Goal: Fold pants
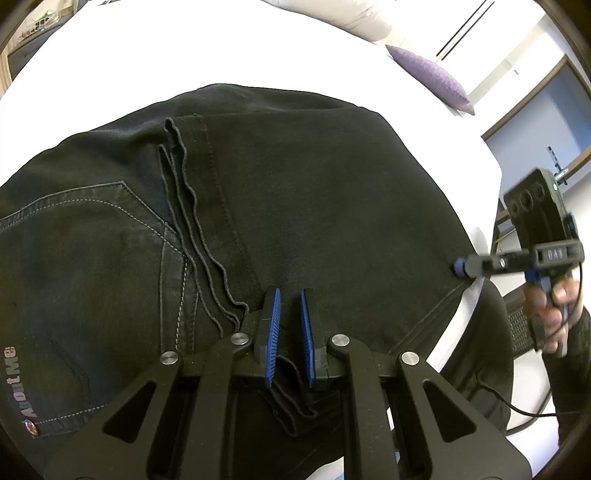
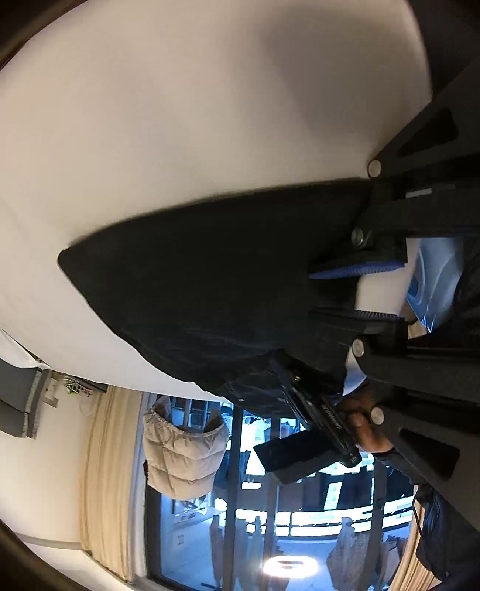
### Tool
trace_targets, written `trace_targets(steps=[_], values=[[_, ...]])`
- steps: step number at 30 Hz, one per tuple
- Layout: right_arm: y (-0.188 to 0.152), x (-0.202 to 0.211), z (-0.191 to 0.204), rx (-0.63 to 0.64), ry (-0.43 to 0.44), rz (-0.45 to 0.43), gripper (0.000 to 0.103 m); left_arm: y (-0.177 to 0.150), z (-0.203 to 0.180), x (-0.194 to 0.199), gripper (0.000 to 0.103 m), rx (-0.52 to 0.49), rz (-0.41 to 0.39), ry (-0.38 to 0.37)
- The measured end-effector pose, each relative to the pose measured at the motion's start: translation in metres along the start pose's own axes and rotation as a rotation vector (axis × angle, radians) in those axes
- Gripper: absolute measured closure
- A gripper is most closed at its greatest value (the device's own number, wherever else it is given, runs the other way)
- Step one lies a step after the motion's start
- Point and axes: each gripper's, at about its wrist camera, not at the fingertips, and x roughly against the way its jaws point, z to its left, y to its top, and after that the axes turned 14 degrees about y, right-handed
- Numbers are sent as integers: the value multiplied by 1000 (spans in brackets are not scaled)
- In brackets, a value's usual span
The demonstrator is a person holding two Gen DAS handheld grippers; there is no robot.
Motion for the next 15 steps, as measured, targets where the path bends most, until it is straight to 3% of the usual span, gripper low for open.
trace_targets(steps=[3, 5, 10, 15], values=[[-6, 1, -9, -25, 13, -33, 86, 0, 1, 3, 92, -4, -6, 7], [-6, -1, -15, -34, 2, -46, 103, -2, 0, 4, 92, -7, -10, 12], [-8, -4, -28, -73, 31, -90, 103, -4, 3, 6, 92, 5, -19, -3], [-12, -2, -23, -52, -1, -138, 103, -11, 14, 23, 92, 70, -48, -48]])
